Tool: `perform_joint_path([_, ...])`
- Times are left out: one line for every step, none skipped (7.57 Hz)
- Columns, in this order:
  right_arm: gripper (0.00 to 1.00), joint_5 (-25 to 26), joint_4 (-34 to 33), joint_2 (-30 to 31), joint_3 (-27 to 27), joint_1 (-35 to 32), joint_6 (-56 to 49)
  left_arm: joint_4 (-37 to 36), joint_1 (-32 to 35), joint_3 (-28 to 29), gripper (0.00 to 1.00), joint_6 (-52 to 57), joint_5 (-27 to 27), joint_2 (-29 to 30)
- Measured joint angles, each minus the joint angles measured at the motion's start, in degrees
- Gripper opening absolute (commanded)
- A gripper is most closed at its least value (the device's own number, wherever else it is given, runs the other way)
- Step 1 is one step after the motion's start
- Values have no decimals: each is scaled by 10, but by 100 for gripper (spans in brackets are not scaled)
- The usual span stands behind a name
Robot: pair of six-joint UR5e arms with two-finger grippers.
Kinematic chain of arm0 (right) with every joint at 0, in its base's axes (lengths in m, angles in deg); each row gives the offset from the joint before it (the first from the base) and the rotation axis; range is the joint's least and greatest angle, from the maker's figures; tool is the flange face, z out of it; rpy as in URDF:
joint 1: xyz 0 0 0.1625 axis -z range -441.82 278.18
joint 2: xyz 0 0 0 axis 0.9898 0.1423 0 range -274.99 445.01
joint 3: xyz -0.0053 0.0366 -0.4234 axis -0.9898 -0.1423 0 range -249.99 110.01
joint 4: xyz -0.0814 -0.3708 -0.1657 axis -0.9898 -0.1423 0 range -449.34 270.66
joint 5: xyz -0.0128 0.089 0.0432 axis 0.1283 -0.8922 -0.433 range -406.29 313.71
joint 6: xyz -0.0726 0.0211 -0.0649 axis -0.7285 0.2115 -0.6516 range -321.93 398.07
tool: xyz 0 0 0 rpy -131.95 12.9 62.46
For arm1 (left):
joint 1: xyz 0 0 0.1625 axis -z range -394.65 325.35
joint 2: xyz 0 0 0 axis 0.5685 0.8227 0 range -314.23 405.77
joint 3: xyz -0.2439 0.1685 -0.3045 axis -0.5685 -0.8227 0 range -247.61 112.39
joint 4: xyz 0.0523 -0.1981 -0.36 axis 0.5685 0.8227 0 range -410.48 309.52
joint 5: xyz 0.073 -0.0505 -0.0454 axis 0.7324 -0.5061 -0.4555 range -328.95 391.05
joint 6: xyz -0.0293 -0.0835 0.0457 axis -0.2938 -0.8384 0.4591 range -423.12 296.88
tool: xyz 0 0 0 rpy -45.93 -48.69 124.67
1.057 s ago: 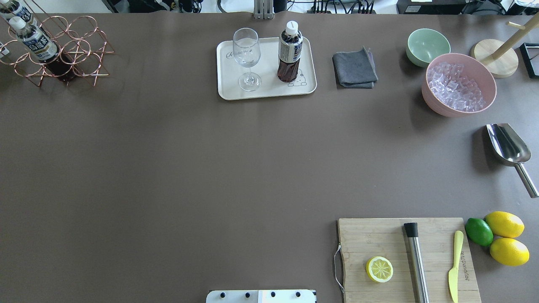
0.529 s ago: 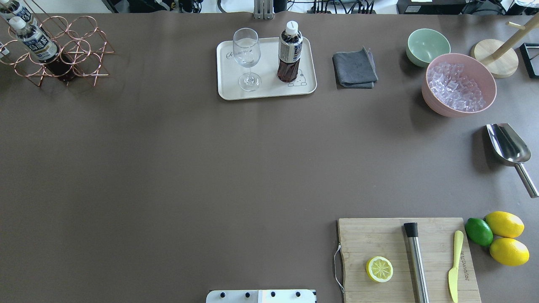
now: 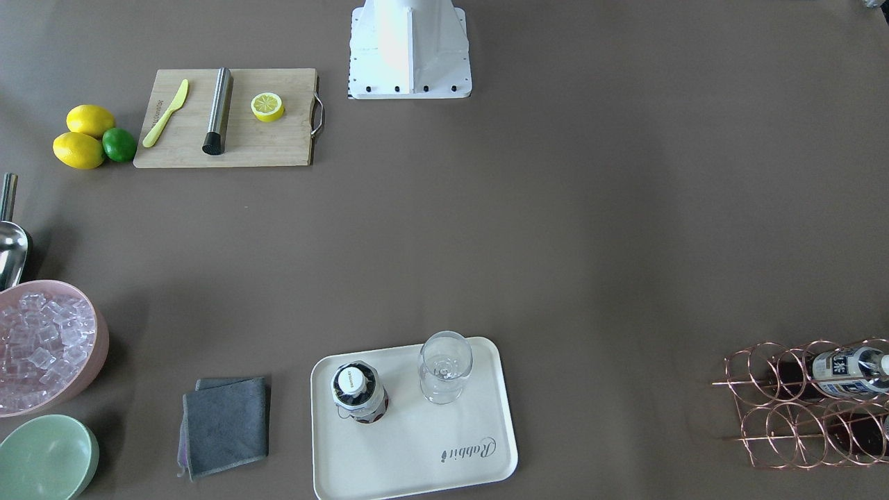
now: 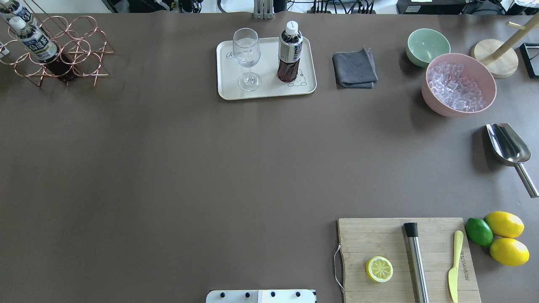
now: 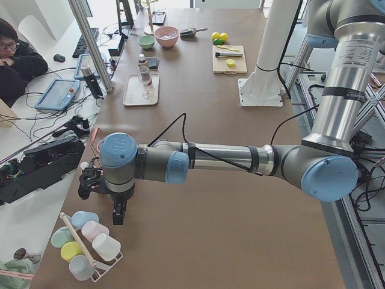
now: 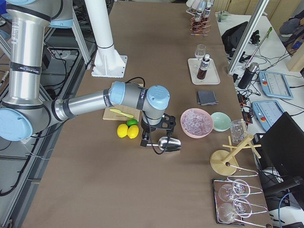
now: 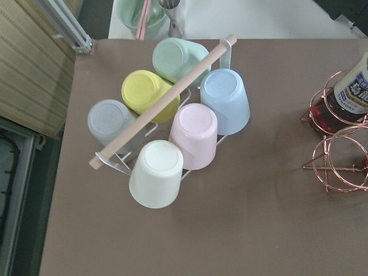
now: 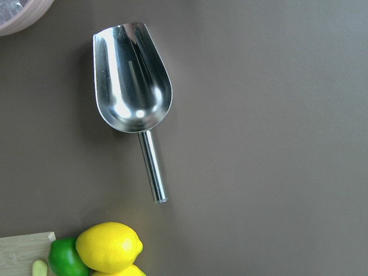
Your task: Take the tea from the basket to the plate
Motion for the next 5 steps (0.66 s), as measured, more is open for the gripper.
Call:
perform_joint_path([100,0,0,0,-1,0,0,-14,-19,-7,97,-33,-7,-7])
perform_joint_path([100,0,2,0,-4,0,0,-30,-40,-18,97,-54,-10,-11])
perform_joint_path([100,0,13,-1,-11,1,0,-44,-60,-26,98,-64,-12,-13])
perform_joint_path([100,-1,31,0,-19,1,0,-61,-74,-34,98,-66,-14,-14])
perform_joint_path([100,-2,42,1,-24,1,0,-90,-80,-44,98,-66,-24,-15])
